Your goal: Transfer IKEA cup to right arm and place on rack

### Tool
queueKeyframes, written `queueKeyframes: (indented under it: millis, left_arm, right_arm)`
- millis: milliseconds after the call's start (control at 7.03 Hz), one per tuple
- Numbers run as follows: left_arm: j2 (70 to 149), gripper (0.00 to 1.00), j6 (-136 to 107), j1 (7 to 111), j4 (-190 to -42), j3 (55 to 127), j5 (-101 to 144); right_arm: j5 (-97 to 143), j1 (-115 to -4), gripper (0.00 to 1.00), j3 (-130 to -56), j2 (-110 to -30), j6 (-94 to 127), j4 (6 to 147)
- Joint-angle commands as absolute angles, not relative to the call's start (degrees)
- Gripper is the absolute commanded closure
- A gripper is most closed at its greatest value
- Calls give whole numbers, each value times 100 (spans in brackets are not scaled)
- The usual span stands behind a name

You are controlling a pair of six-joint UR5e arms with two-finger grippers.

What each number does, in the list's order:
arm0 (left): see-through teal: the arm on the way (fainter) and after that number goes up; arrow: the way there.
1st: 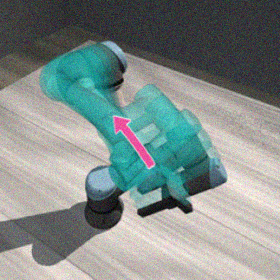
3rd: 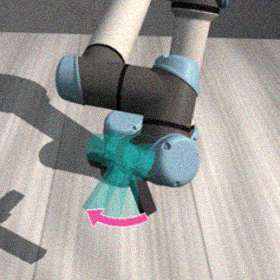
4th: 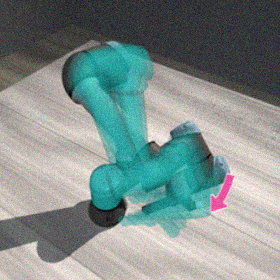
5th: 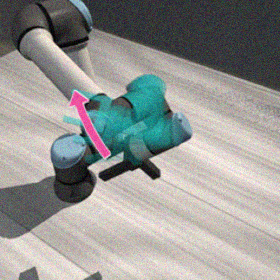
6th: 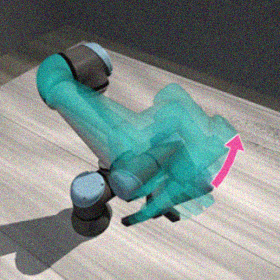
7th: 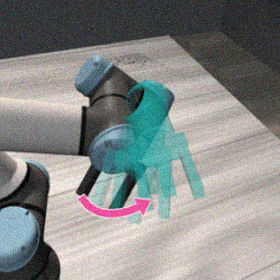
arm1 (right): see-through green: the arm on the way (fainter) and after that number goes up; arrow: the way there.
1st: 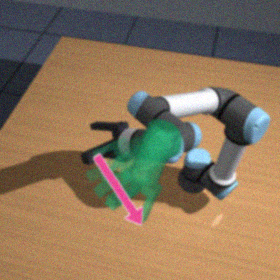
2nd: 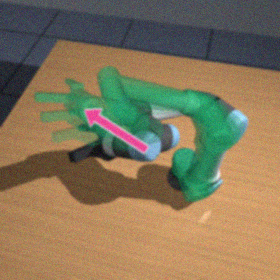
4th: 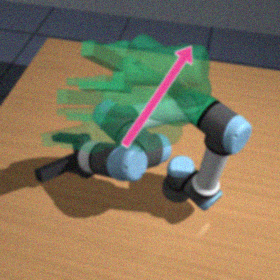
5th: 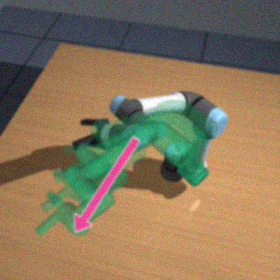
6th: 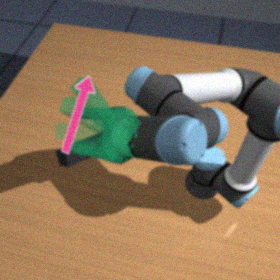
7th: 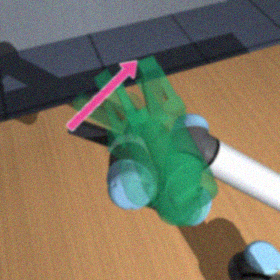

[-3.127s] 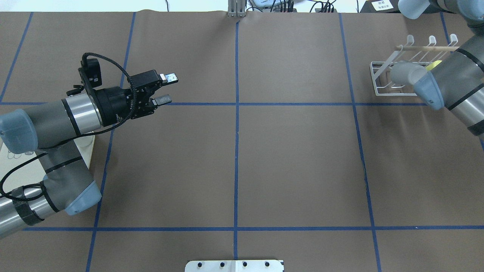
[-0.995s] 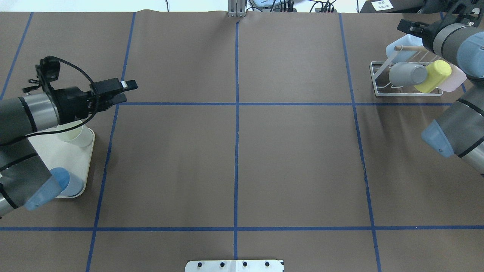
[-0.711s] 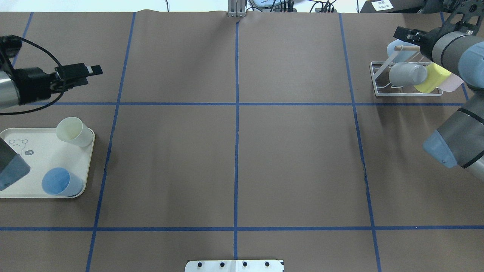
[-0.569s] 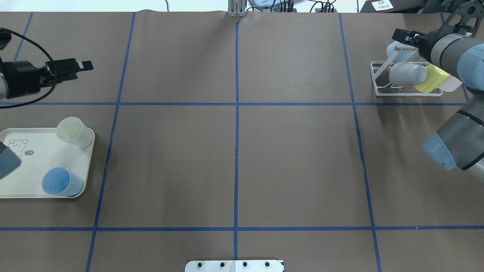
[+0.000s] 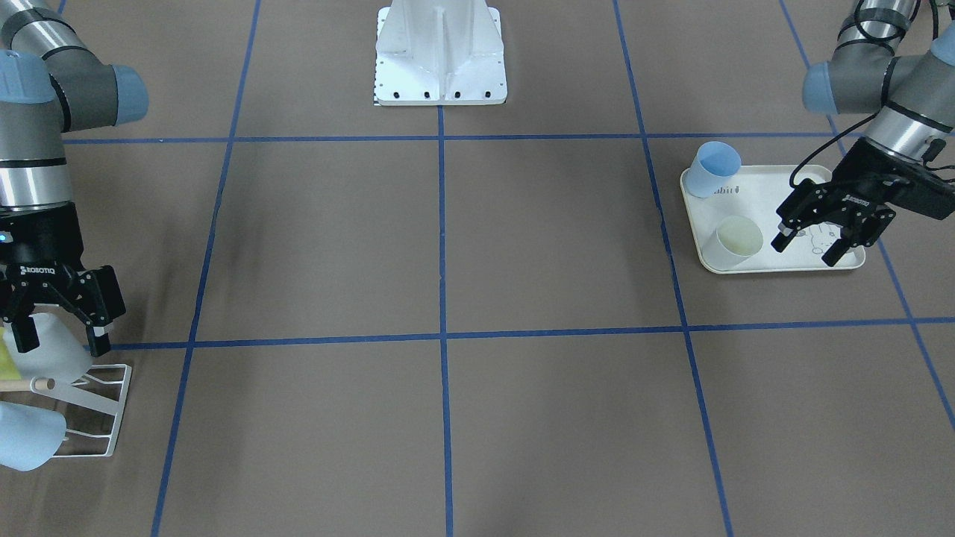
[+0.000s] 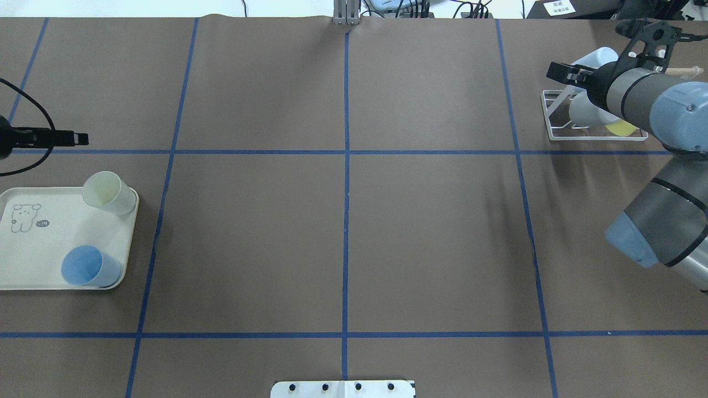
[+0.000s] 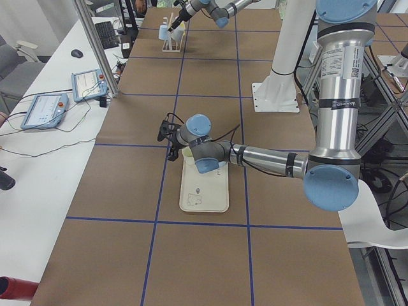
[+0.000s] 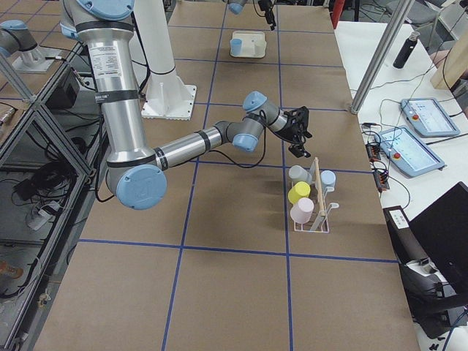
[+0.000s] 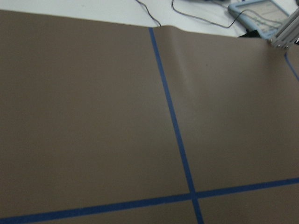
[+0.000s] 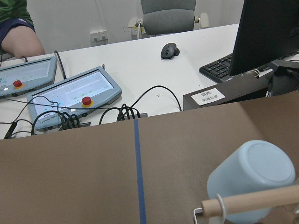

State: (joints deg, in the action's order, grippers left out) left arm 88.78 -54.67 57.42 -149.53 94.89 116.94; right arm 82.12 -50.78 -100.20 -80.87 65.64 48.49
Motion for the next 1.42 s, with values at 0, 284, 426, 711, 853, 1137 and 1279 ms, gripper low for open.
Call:
queueKeyframes:
  millis: [0,284,426,711,853,1137,1279]
  left_arm:
    - [8668,13,-5432,5293,-14687,9501,11707]
    - [8631,58,-5440,5125,-14687,9501,11707]
    - [8631,100,-5440,5098,-14687,9492,11707]
    - [8613,100,-5440,5098,-14687,9484,11707]
    - [8613,100,-5467,5132,-14713,9562,11751]
    - [8726,100,-6312,5185,-14713,10149,11865]
    - [9189,100,-7242,5186,-14756,10186,11857]
  right_arm:
    - [8288,-5019,0,-10256,-8235,6574,4852]
    - [8288,-4983,0,-10309,-8270,6583,4852]
    - [8288,-4983,0,-10388,-8314,6583,4852]
    - [8288,-4983,0,-10459,-8384,6583,4869]
    - [8288,-4983,0,-10476,-8385,6583,4869]
    - [8288,-4949,0,-10678,-8323,6635,4904]
    - [8297,-4783,0,-10740,-8306,7001,4843]
